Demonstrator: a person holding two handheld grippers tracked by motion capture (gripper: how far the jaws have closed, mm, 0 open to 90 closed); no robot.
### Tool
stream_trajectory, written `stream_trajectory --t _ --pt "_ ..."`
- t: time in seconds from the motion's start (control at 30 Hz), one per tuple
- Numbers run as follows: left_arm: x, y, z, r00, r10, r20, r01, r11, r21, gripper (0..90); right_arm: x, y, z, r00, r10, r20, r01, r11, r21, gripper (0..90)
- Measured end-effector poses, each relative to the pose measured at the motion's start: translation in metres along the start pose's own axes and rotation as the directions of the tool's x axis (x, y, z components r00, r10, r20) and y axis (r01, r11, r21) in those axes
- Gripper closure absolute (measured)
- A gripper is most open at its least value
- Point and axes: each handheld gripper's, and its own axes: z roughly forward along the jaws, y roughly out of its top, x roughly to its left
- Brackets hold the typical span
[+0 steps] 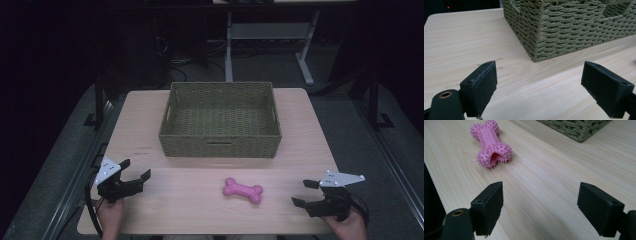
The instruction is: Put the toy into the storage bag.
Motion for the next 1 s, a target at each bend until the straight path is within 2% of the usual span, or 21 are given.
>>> stream_trajectory --t 0.27,0.37,0.57,0.73,1.0 --pt "0.001 -0.001 -0.002 0.9999 -0.009 0.006 0.009 0.9999 -0.007 12.8 0.002 0.006 0.003 0.9999 -0.013 -0.009 0.013 1.000 0.012 20.4" --pt "0.001 0.000 -0.003 1.0000 0.003 0.006 -0.003 1.0000 -0.005 12.8 0.005 0.010 0.005 0.9995 -0.024 -0.020 0.025 0.999 0.025 20.4" --pt "0.001 -0.001 -0.004 1.0000 0.001 0.010 -0.001 1.0000 -0.007 12.8 0.008 0.019 0.008 0.9985 -0.042 -0.036 0.044 0.998 0.047 20.4" --pt "0.000 0.000 -0.004 1.0000 0.001 0.006 -0.001 0.9999 -0.014 12.8 0.011 0.027 0.014 0.9965 -0.063 -0.055 0.068 0.994 0.090 20.4" --pt "0.000 0.000 -0.003 0.9999 0.004 0.013 -0.004 0.9999 -0.012 12.8 0.017 0.038 0.021 0.9933 -0.092 -0.070 0.100 0.989 0.111 20.4"
